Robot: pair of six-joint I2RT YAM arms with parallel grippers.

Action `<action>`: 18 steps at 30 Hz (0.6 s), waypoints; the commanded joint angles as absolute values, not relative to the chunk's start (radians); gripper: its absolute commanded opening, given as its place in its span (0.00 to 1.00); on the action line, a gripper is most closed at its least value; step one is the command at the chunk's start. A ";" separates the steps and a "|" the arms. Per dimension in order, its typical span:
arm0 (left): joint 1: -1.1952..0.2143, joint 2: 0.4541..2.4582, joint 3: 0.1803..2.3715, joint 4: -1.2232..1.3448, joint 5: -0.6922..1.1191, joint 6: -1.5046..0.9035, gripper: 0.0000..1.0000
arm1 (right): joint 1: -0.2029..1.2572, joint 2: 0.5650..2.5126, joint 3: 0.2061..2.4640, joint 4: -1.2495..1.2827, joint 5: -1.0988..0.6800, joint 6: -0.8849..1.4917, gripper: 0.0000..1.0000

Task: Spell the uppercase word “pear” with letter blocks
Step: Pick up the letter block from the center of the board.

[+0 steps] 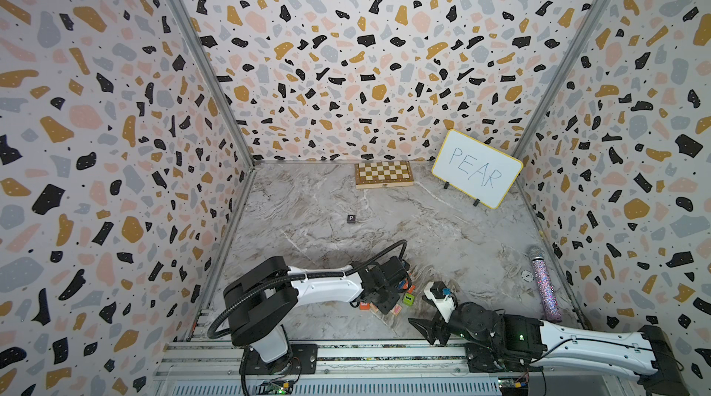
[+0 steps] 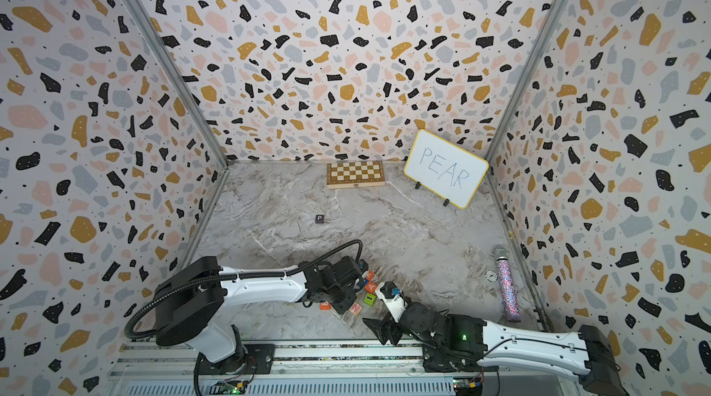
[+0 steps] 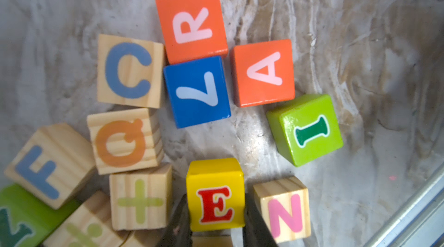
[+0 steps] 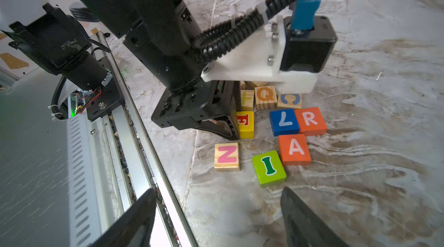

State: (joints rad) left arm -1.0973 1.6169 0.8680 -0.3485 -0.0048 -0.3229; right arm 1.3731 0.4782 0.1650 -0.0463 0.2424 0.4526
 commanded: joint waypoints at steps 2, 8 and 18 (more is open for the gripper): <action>-1.104 1.559 0.870 -0.376 -0.017 -0.309 0.13 | 1.378 0.455 0.175 -0.078 0.289 0.479 0.82; -1.102 1.493 0.906 -0.424 -0.037 -0.286 0.14 | 1.371 0.390 0.177 -0.093 0.391 0.485 0.85; -1.076 1.437 1.017 -0.553 -0.111 -0.235 0.16 | 0.916 0.574 0.273 0.015 0.040 0.340 0.86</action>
